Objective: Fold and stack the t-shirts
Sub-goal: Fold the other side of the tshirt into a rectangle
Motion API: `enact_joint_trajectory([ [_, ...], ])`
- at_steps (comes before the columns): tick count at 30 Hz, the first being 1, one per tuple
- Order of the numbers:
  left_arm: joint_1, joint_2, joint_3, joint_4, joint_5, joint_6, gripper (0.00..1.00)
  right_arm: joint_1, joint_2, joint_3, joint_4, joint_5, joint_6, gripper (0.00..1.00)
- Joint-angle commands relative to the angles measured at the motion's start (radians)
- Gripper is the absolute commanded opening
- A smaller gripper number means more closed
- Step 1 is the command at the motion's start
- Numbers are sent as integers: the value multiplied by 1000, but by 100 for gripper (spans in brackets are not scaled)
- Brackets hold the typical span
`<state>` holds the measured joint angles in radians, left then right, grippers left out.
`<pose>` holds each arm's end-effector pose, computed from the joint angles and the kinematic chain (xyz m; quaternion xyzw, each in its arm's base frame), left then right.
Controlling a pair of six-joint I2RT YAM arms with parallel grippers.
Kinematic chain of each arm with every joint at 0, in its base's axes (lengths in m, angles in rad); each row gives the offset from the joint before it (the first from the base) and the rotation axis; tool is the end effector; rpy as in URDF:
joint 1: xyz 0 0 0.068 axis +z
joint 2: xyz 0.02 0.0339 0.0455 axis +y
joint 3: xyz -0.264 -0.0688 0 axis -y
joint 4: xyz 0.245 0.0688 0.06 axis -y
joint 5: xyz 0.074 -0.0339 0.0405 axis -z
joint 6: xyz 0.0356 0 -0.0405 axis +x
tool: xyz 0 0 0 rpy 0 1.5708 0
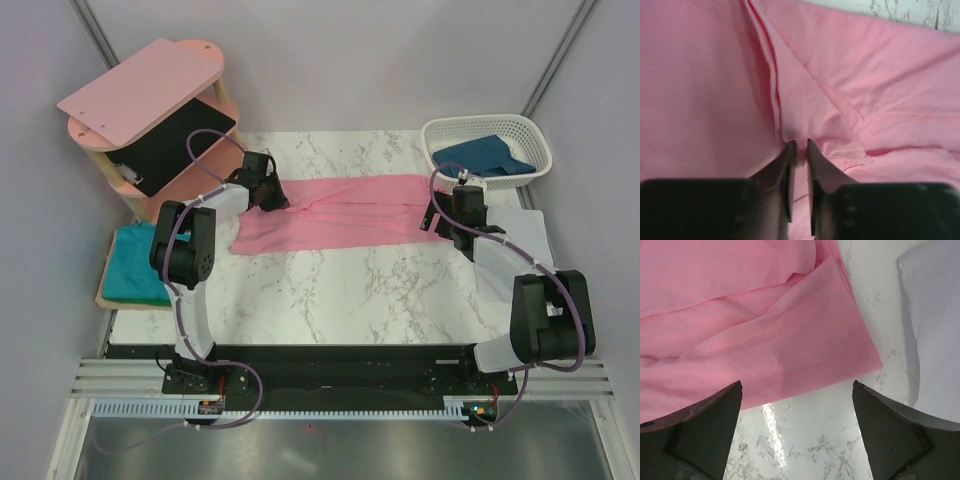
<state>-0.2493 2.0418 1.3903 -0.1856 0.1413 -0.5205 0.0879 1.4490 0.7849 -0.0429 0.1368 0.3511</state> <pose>0.4292 -0.1144 0.1668 -0.1008 0.9260 -0.1954 0.3069 0.3002 0.0216 0.2008 0.1473 0.8945 0.0304 0.4211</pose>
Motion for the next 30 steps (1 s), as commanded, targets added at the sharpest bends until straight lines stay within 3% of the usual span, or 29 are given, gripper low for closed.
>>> enact_joint_trajectory([
  [1,7,3,56,8,11,5,5,3,11,25,32,-3,-6,98],
  [10,7,-48,82,57,61,-7,2,3,24,11,35,-6,0,98],
  [18,7,20,205,84,155,-72,2,3,25,7,35,9,2,98],
  [19,7,27,216,96,165,-75,6,3,25,7,35,9,0,98],
  [21,8,37,233,127,228,-81,43,3,22,5,35,3,2,98],
  [22,8,37,234,155,253,-85,69,3,19,4,57,3,0,98],
  [24,8,21,222,170,312,-95,75,3,17,-4,60,12,-4,98],
  [25,8,12,208,181,328,-96,99,3,14,-4,58,21,-4,98],
  [30,8,-171,3,216,272,-70,100,3,14,-12,51,44,0,98],
])
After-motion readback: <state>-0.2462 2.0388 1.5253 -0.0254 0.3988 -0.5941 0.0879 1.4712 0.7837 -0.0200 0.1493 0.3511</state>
